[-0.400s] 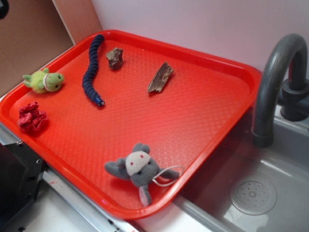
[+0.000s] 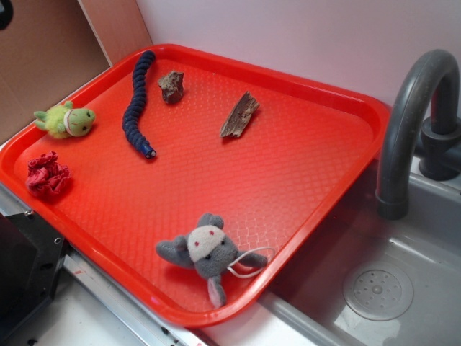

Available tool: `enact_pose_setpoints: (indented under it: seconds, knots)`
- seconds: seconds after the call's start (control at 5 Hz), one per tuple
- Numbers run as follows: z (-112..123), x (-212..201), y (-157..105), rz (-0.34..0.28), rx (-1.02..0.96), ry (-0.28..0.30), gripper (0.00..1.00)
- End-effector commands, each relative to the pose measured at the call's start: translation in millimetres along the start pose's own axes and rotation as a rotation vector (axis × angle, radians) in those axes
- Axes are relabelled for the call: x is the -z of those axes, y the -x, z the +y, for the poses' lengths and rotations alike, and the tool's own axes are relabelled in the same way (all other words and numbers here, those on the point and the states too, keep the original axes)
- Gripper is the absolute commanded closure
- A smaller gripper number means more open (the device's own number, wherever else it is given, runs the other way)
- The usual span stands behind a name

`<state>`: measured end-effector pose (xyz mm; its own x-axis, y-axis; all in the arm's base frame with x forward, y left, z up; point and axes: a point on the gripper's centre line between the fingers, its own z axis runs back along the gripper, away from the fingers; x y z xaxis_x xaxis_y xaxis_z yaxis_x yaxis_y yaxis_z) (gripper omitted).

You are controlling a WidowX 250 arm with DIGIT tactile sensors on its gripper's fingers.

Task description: Grab the blue rope.

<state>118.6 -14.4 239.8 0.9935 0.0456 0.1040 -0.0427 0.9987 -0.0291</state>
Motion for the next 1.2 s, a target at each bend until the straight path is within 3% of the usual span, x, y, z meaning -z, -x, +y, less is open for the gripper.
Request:
enact_pose_setpoints:
  seconds: [0.0,0.4,0.6,1.0]
  knots:
    - [37,9,-35,-0.036,-0.413,0.006,0.0]
    - [72,58,-72,-0.18,-0.783,-0.147,0.0]
    - [85,81,-90,-0.257,-0.739,-0.146,0.0]
    - [91,135,-108,-0.217,-0.677,-0.161,0.0]
